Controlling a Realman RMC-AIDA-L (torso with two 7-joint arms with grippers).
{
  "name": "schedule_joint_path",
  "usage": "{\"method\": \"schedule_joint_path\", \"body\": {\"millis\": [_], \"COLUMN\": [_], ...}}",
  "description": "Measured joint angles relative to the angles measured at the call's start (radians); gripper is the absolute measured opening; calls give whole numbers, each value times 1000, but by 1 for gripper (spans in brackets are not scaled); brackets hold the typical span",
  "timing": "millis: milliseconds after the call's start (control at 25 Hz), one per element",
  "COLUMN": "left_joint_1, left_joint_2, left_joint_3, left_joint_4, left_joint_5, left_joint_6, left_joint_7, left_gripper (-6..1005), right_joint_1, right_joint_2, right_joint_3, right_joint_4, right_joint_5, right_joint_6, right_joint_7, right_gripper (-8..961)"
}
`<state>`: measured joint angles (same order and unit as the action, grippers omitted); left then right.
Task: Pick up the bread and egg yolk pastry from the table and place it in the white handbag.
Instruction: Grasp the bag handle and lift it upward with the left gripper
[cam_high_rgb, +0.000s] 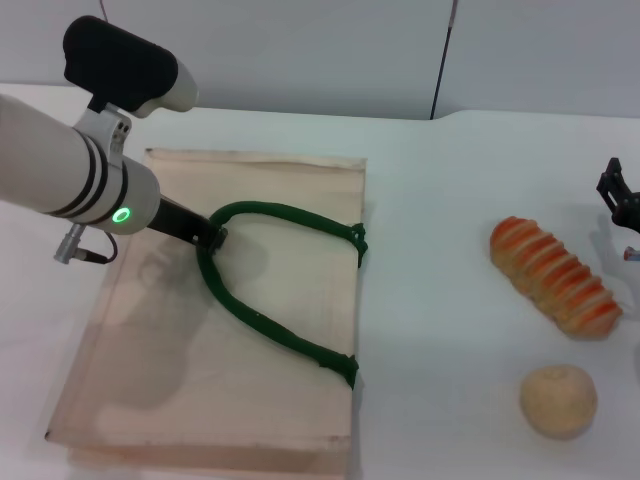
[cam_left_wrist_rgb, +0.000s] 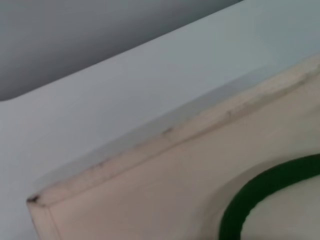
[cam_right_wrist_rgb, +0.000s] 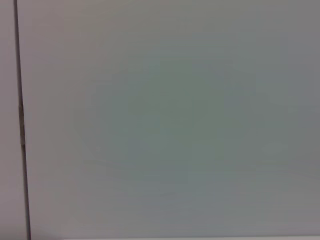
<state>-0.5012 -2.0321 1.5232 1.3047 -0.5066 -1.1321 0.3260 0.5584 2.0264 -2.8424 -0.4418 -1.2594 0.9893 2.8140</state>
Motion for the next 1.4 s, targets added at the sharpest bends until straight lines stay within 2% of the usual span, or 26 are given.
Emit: {"method": "schedule_joint_path", "body": {"millis": [440, 880, 1400], "left_joint_1": [36, 80, 92], "left_joint_2": [1, 4, 3], "left_joint_3": [-6, -52, -76], "left_joint_4": [124, 333, 544], "left_joint_5": [-4, -4, -7], "left_joint_6": [7, -46, -121], "left_joint_7": [34, 79, 90], "left_gripper": [154, 143, 142], "right_joint_1": [0, 7, 15], "right_joint_2": [0, 0, -2], "right_joint_3": [-9, -11, -1], "right_joint_4": [-3, -4, -6], "right_joint_5": [-4, -6, -2], "right_joint_6": [0, -63, -78], "right_joint_7": [-3, -48, -49], "right_gripper": [859, 859, 858]}}
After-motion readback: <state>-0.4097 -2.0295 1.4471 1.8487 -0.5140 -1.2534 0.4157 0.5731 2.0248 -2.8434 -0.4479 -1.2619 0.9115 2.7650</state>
